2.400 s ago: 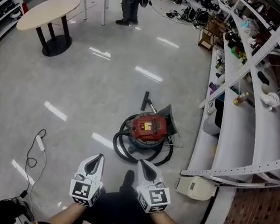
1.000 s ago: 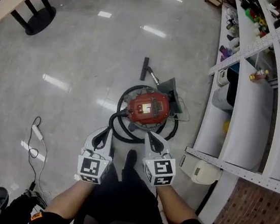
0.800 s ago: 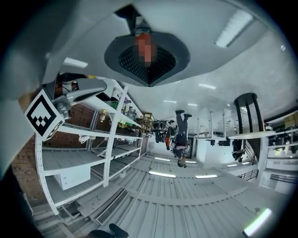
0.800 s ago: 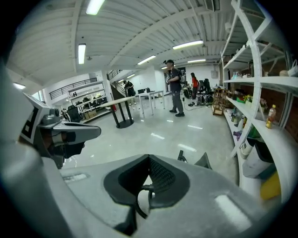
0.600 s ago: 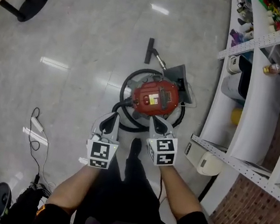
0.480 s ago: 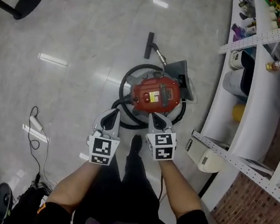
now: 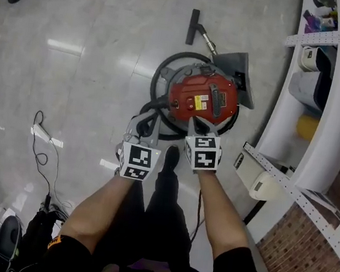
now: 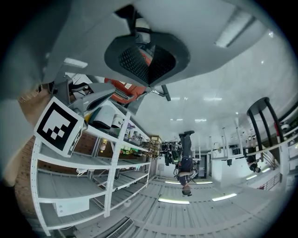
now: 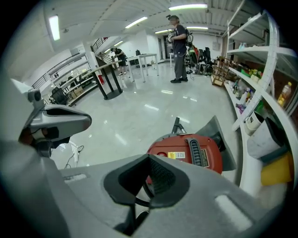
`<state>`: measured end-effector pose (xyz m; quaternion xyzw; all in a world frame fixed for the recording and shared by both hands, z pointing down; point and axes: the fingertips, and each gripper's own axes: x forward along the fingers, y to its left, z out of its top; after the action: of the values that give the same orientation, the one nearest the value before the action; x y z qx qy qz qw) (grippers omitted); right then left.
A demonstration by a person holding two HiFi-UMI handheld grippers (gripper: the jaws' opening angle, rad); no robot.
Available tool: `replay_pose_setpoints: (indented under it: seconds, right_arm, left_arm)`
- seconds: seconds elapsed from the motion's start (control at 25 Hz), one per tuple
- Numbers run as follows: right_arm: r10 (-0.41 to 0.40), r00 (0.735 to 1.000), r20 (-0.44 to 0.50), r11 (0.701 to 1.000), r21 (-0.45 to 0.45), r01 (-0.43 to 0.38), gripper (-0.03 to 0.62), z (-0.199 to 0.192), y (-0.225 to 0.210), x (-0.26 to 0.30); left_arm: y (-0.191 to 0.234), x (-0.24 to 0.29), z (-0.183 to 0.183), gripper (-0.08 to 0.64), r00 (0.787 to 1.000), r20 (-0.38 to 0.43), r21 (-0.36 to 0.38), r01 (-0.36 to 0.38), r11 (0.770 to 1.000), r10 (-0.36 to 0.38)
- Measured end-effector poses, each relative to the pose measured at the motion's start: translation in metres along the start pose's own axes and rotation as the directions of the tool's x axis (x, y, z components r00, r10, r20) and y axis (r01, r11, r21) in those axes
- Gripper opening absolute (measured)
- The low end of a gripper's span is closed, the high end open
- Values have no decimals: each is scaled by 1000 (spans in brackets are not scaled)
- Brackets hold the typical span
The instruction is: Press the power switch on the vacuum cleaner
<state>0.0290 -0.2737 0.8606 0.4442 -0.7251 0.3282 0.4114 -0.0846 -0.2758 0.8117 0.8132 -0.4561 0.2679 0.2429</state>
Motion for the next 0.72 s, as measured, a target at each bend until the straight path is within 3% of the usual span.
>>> replay_pose_setpoints:
  seconds: [0.28, 0.72]
  right_arm:
    - [-5, 998, -59, 1000, 26, 7, -9, -14, -14, 42]
    - [0, 982, -191, 1000, 10, 2, -9, -40, -25, 92]
  left_arm:
    - [5, 36, -21, 15, 1000, -23, -50, -4, 999, 3]
    - [10, 63, -46, 15, 996, -84, -53, 33, 998, -37]
